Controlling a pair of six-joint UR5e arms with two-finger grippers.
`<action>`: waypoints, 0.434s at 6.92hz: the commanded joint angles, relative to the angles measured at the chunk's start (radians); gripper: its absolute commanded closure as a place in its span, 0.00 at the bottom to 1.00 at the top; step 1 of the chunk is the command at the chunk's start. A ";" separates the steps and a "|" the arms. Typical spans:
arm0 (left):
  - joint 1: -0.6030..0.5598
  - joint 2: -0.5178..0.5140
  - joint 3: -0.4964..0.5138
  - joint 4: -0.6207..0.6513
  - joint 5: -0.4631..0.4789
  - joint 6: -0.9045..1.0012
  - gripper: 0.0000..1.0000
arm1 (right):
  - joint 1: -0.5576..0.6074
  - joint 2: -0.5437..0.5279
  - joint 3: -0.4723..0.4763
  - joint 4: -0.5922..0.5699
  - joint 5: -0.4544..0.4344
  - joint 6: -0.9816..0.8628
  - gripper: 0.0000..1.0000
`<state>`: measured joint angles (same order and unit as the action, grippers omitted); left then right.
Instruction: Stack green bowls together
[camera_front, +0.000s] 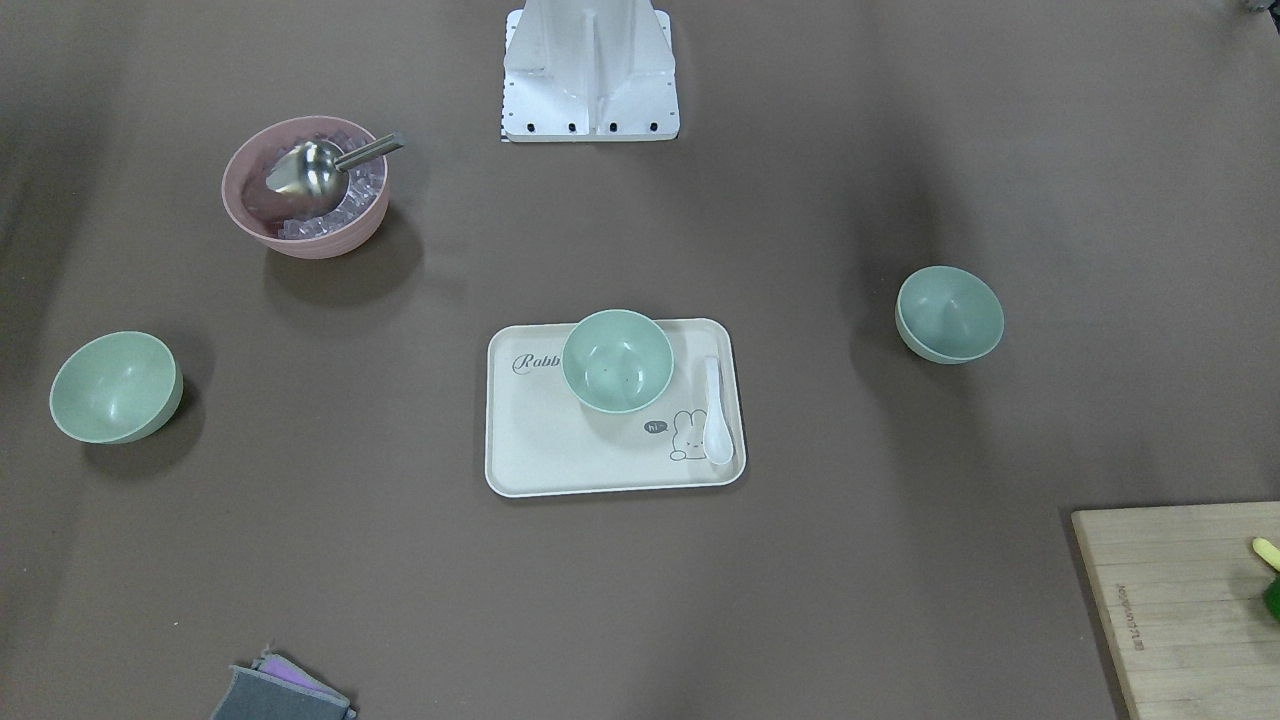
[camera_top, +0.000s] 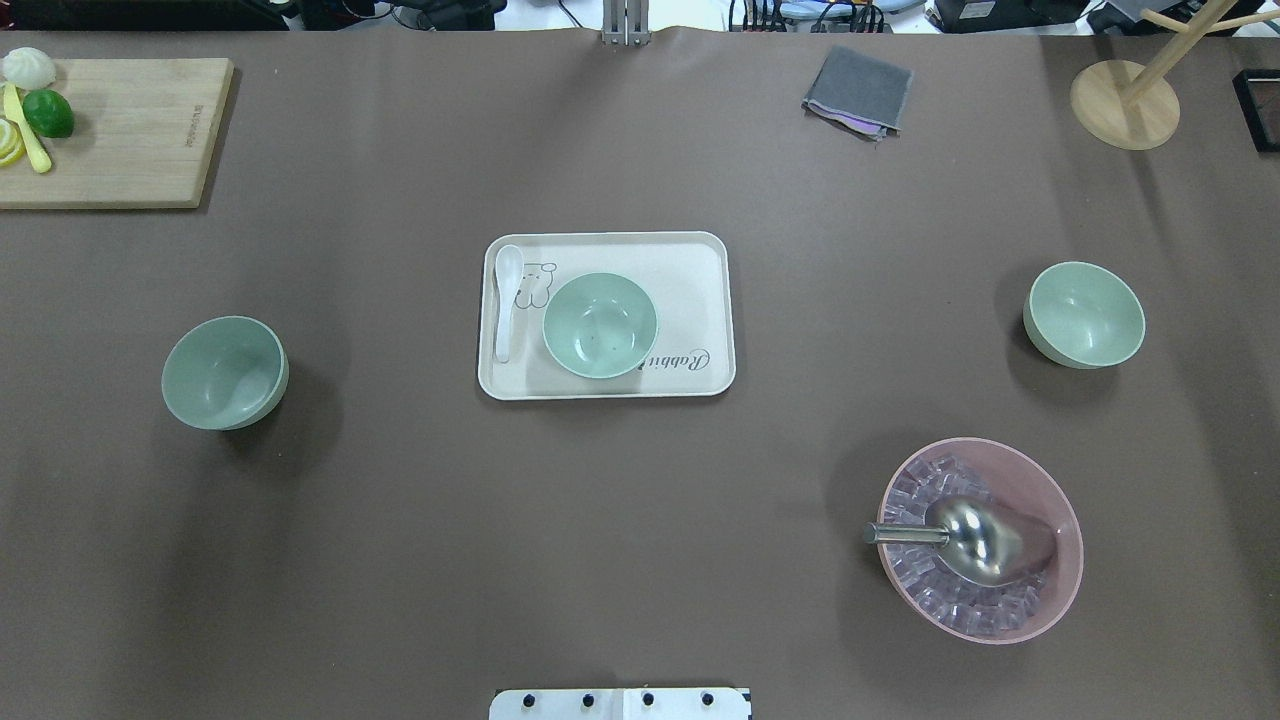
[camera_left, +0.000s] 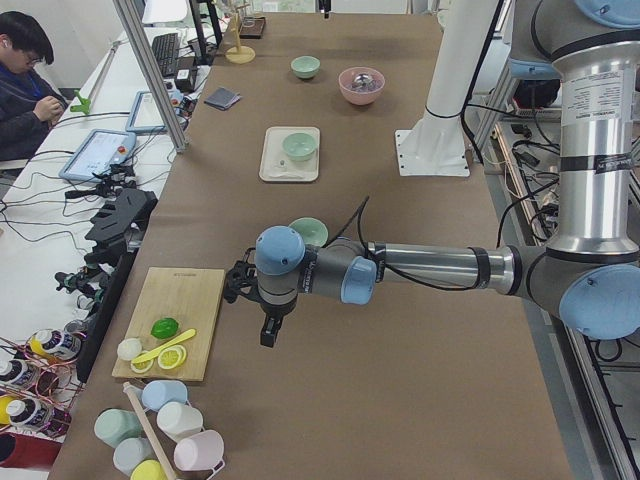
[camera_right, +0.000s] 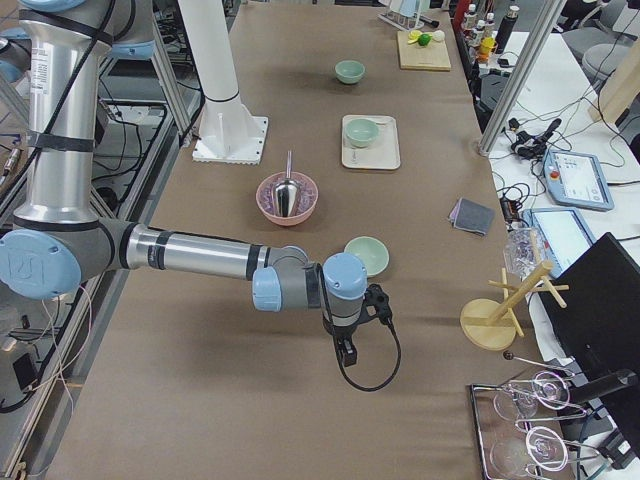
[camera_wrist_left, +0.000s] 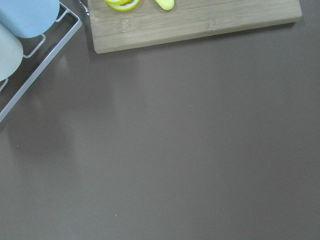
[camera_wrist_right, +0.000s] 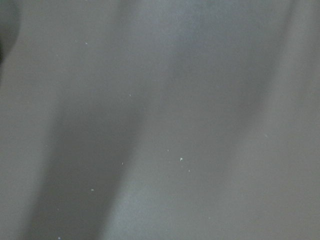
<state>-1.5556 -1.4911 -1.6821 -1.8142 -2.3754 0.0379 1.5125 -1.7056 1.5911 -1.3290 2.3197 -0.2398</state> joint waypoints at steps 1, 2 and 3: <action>0.000 0.000 0.013 -0.277 0.024 -0.004 0.00 | 0.000 0.011 -0.002 0.155 0.030 0.069 0.00; 0.002 -0.026 0.022 -0.334 0.033 -0.010 0.00 | 0.000 0.012 -0.005 0.218 0.027 0.070 0.00; 0.006 -0.052 0.088 -0.362 0.018 0.000 0.00 | 0.000 0.026 0.001 0.234 0.033 0.074 0.00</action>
<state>-1.5531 -1.5157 -1.6477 -2.1198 -2.3510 0.0320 1.5125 -1.6914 1.5880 -1.1360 2.3482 -0.1740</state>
